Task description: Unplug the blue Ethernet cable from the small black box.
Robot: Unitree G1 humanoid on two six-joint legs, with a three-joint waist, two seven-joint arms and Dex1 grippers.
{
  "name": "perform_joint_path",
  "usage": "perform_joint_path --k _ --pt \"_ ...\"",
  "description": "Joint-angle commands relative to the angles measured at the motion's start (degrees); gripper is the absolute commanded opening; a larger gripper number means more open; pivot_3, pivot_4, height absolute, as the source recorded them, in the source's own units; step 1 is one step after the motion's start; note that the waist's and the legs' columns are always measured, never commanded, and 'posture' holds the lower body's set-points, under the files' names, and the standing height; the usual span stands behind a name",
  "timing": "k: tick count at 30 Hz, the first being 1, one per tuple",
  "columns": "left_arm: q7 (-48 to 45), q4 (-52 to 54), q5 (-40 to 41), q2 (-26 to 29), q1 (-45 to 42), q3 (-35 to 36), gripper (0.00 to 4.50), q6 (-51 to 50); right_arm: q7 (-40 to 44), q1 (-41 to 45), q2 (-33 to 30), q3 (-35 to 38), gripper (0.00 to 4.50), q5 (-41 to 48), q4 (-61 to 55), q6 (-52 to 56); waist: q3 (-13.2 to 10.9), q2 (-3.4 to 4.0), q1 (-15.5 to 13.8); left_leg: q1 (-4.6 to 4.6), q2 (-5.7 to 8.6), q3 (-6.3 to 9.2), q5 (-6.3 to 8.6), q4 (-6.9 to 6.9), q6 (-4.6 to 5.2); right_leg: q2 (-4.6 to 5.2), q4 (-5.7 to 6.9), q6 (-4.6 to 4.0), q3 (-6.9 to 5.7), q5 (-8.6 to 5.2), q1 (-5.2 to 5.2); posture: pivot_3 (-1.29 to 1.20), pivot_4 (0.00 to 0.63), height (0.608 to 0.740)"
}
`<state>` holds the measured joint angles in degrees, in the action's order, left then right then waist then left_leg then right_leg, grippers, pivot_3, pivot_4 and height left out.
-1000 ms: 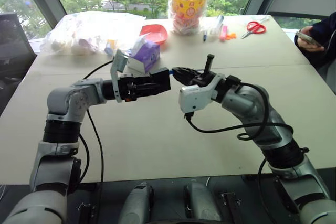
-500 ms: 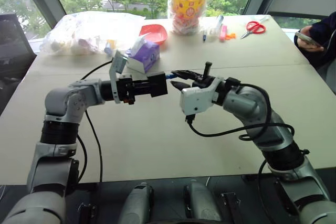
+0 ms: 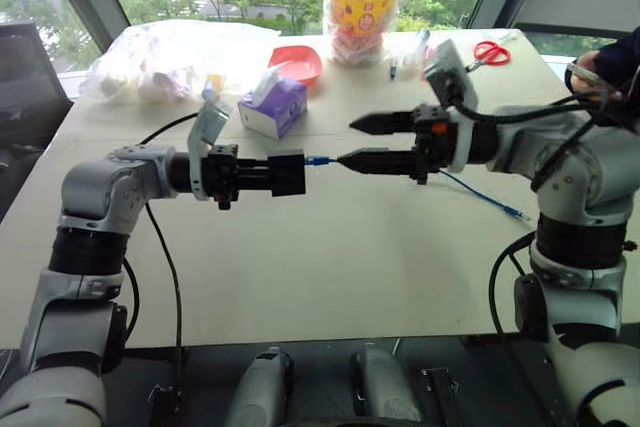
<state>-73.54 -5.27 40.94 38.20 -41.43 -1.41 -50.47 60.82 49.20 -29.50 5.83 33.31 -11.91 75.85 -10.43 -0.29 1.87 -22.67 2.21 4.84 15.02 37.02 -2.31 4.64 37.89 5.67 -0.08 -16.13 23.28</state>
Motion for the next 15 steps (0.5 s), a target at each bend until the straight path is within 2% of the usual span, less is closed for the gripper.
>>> perform_joint_path --k 1,8,11,13,15 --pt "-0.32 2.01 0.57 0.02 -1.86 0.75 0.5 0.39 -2.53 1.55 1.38 0.05 4.44 4.37 -1.8 2.26 0.0 0.0 0.02 -0.09 0.0 0.0 0.0 0.02 0.0 -0.02 0.0 0.01 0.0 0.0 0.09 0.0 0.15 0.74" --pt "-0.18 3.29 1.19 -0.04 -1.96 1.01 0.5 -0.46 -8.9 1.08 4.07 -3.21 4.44 5.06 -1.63 1.68 0.0 0.0 0.22 -0.17 0.01 -0.03 0.0 0.03 0.0 -0.1 0.03 0.02 -0.04 0.01 0.18 0.0 0.15 0.74" --pt "-0.06 3.26 1.07 -0.05 -1.98 1.01 0.5 -0.32 -10.05 1.42 4.22 -3.32 3.65 6.25 -1.4 1.75 0.0 0.0 0.23 -0.17 0.01 -0.02 0.0 0.05 0.01 -0.12 0.03 0.02 -0.04 0.01 0.17 0.0 0.15 0.74" --pt "0.0 3.35 1.09 -0.03 -1.91 1.07 0.5 -0.33 -10.83 2.06 4.36 -3.29 2.68 6.73 -0.71 1.73 0.0 0.0 0.24 -0.17 0.01 -0.03 0.0 0.05 0.01 -0.12 0.03 0.02 -0.04 0.01 0.17 0.0 0.15 0.74" --pt "0.03 3.6 1.14 0.0 -1.69 1.08 0.5 -0.34 -11.39 2.57 4.33 -3.17 2.68 7.37 -0.1 1.81 0.0 0.0 0.27 -0.17 0.01 -0.02 0.0 0.05 0.01 -0.13 0.04 0.02 -0.04 0.01 0.17 0.0 0.15 0.74"
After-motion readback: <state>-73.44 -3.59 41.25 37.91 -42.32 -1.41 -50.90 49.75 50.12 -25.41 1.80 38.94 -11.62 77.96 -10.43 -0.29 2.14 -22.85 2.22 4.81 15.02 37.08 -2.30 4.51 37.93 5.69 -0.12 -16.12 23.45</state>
